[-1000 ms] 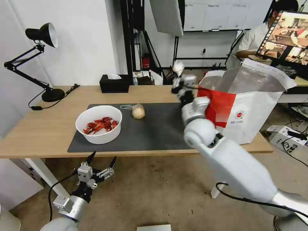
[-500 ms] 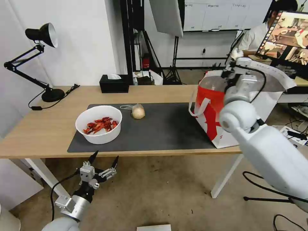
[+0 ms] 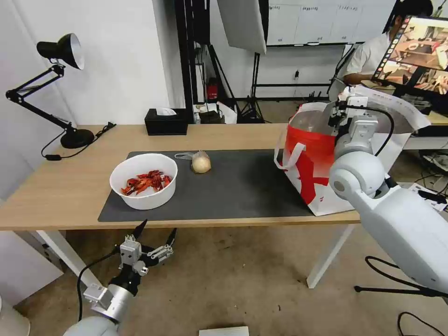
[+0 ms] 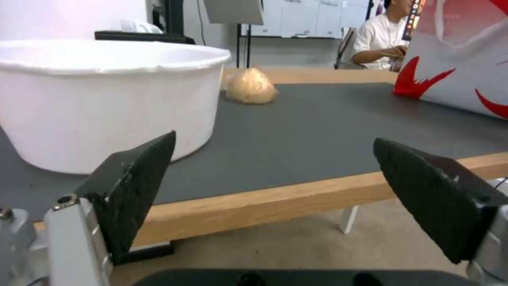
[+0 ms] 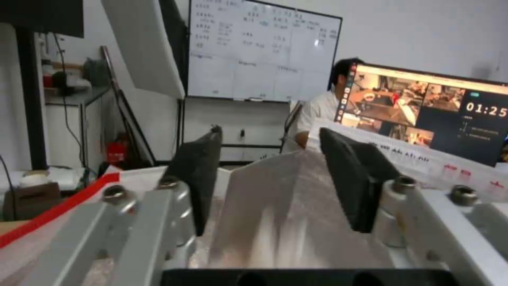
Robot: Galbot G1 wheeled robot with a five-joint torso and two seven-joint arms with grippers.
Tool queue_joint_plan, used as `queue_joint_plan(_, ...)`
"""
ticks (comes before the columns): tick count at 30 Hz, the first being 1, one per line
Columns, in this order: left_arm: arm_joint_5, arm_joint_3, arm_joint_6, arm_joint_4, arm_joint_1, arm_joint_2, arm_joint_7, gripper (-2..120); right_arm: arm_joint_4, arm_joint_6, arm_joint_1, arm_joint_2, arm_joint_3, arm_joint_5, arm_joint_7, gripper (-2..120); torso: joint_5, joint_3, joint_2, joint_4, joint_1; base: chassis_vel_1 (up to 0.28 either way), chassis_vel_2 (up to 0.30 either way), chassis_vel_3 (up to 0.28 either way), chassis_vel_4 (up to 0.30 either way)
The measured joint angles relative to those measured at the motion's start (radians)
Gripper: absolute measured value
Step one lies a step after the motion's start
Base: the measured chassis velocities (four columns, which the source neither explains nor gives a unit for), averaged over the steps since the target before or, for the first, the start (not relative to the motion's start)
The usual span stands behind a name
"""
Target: Pick up the trash from the table and place it into the takeout bag.
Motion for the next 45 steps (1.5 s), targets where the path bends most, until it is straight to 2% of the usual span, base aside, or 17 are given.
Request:
queue_joint_plan(2, 0.0, -0.002, 0.0, -0.002, 0.001, 0.0, 0.0, 100, 0.003, 0.0, 0.004, -0.002, -0.003, 0.001, -0.001, 59, 0.0, 0.0, 0.0, 0.0, 0.0, 0.0, 0.0, 0.0, 0.0)
queue_joint_plan(5, -0.003, -0.005, 0.0, -0.007, 0.003, 0.001, 0.0, 100, 0.015, 0.0, 0.011, -0.011, -0.011, 0.014, -0.007, 74, 0.0, 0.0, 0.0, 0.0001, 0.0, 0.0, 0.0, 0.0, 0.0)
queue_joint_plan(9, -0.004, -0.006, 0.001, -0.014, 0.004, 0.001, -0.001, 100, 0.031, 0.015, 0.008, -0.018, -0.006, 0.032, -0.031, 82, 0.0, 0.0, 0.0, 0.0001, 0.0, 0.0, 0.0, 0.0, 0.0)
queue_joint_plan(13, -0.004, -0.008, 0.002, -0.023, 0.006, -0.003, -0.001, 100, 0.093, 0.103, -0.048, -0.046, 0.023, 0.092, -0.153, 99, 0.0, 0.0, 0.0, 0.0, 0.0, 0.0, 0.0, 0.0, 0.0)
queue_joint_plan(14, -0.004, -0.008, 0.002, -0.023, 0.006, -0.003, -0.001, 100, 0.093, 0.103, -0.048, -0.046, 0.023, 0.092, -0.153, 99, 0.0, 0.0, 0.0, 0.0, 0.0, 0.0, 0.0, 0.0, 0.0)
queue_joint_plan(17, 0.001, -0.009, 0.002, -0.026, 0.007, -0.011, -0.001, 100, 0.162, 0.183, -0.158, -0.077, 0.08, 0.153, -0.308, 100, -0.0002, 0.0, 0.0, 0.0002, 0.0, 0.0, 0.0, 0.0, 0.0)
queue_joint_plan(18, 0.001, -0.009, 0.002, -0.026, 0.007, -0.011, -0.001, 100, 0.162, 0.183, -0.158, -0.077, 0.08, 0.153, -0.308, 100, -0.0002, 0.0, 0.0, 0.0002, 0.0, 0.0, 0.0, 0.0, 0.0)
queue_joint_plan(21, 0.007, -0.01, 0.001, -0.031, 0.011, -0.018, 0.0, 100, 0.225, 0.271, -0.311, -0.109, 0.14, 0.163, -0.48, 100, 0.0004, 0.0, 0.0, -0.0002, 0.0, 0.0, 0.0, 0.0, 0.0)
queue_joint_plan(22, 0.007, -0.01, 0.001, -0.031, 0.011, -0.018, 0.0, 100, 0.225, 0.271, -0.311, -0.109, 0.14, 0.163, -0.48, 100, 0.0004, 0.0, 0.0, -0.0002, 0.0, 0.0, 0.0, 0.0, 0.0)
queue_joint_plan(25, 0.016, -0.011, -0.002, -0.034, 0.013, -0.024, 0.001, 100, 0.282, 0.35, -0.432, -0.134, 0.181, 0.174, -0.613, 100, 0.0001, 0.0, 0.0, 0.0, 0.0, 0.0, 0.0, 0.0, 0.0)
queue_joint_plan(26, 0.016, -0.011, -0.002, -0.034, 0.013, -0.024, 0.001, 100, 0.282, 0.35, -0.432, -0.134, 0.181, 0.174, -0.613, 100, 0.0001, 0.0, 0.0, 0.0, 0.0, 0.0, 0.0, 0.0, 0.0)
queue_joint_plan(29, 0.021, -0.015, -0.005, -0.041, 0.02, -0.029, 0.002, 100, 0.315, 0.383, -0.548, -0.149, 0.234, 0.152, -0.708, 100, 0.0002, 0.0, 0.0, 0.0, 0.0, 0.0, 0.0, 0.0, 0.0)
queue_joint_plan(30, 0.021, -0.015, -0.005, -0.041, 0.02, -0.029, 0.002, 100, 0.315, 0.383, -0.548, -0.149, 0.234, 0.152, -0.708, 100, 0.0002, 0.0, 0.0, 0.0, 0.0, 0.0, 0.0, 0.0, 0.0)
queue_joint_plan(33, 0.026, -0.024, -0.019, -0.043, 0.034, -0.034, 0.003, 100, 0.338, 0.414, -0.709, -0.149, 0.306, 0.1, -0.758, 100, 0.0, 0.0, 0.0, 0.0001, 0.0, 0.0, 0.0, 0.0, 0.0)
queue_joint_plan(35, 0.027, -0.025, -0.023, -0.043, 0.038, -0.035, 0.003, 100, 0.34, 0.428, -0.76, -0.141, 0.329, 0.077, -0.769, 100, 0.0001, 0.0, 0.0, -0.0001, 0.0, 0.0, 0.0, 0.0, 0.0)
queue_joint_plan(38, 0.031, -0.028, -0.031, -0.037, 0.047, -0.04, 0.004, 100, 0.333, 0.49, -0.931, -0.093, 0.396, -0.017, -0.81, 100, 0.0002, 0.0, 0.0, 0.0, 0.0, 0.0, 0.0, 0.0, 0.0)
queue_joint_plan(45, 0.045, -0.03, -0.03, -0.017, 0.054, -0.042, 0.005, 100, 0.254, 0.594, -1.144, 0.011, 0.42, -0.169, -0.854, 100, -0.0001, 0.0, 0.0, -0.0002, 0.0, 0.0, 0.0, 0.0, 0.0)
